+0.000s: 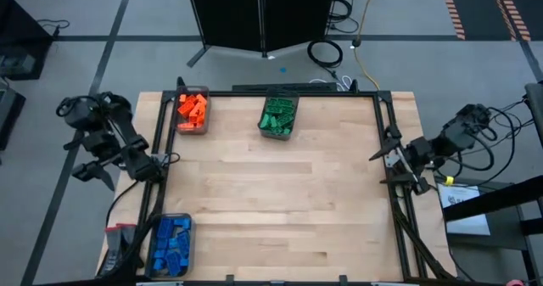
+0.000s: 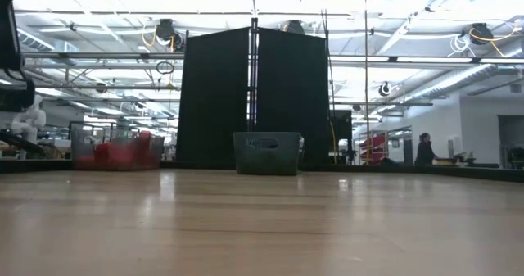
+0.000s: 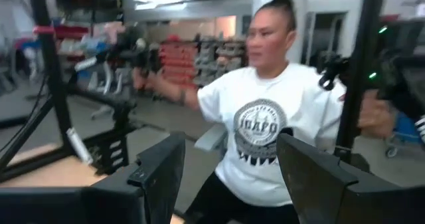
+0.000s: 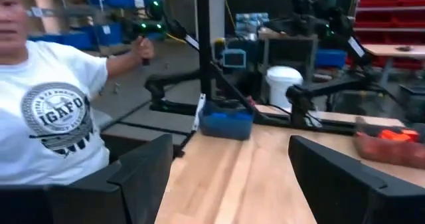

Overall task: Sort blocks
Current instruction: Return to Home Position

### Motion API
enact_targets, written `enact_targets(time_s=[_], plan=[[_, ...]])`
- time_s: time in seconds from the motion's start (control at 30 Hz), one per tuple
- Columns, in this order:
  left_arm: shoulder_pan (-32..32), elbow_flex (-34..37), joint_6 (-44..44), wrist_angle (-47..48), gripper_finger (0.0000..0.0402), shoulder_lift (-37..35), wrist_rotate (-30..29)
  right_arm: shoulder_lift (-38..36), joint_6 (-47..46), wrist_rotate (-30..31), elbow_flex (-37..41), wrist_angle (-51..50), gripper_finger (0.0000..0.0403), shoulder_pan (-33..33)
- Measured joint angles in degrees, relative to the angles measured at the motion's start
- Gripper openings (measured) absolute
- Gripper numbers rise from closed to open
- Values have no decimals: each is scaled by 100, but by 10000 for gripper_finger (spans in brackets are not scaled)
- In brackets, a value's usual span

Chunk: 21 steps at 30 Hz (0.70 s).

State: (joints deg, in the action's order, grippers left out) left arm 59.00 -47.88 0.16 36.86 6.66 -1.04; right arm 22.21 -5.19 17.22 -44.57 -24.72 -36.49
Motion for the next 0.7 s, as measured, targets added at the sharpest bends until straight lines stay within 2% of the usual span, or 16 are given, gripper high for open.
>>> enact_targets(time_s=[0.2, 0.37, 0.7], plan=[[0, 698, 40, -489, 237, -623, 129, -606, 163, -571, 885, 839, 295, -1], [-15, 1131, 109, -918, 237, -648, 44, -811, 157, -561, 1472, 1374, 295, 0], [-11, 2465, 192, -2435, 237, -654, 623, -1121, 308, -604, 2678, 2906, 295, 0]])
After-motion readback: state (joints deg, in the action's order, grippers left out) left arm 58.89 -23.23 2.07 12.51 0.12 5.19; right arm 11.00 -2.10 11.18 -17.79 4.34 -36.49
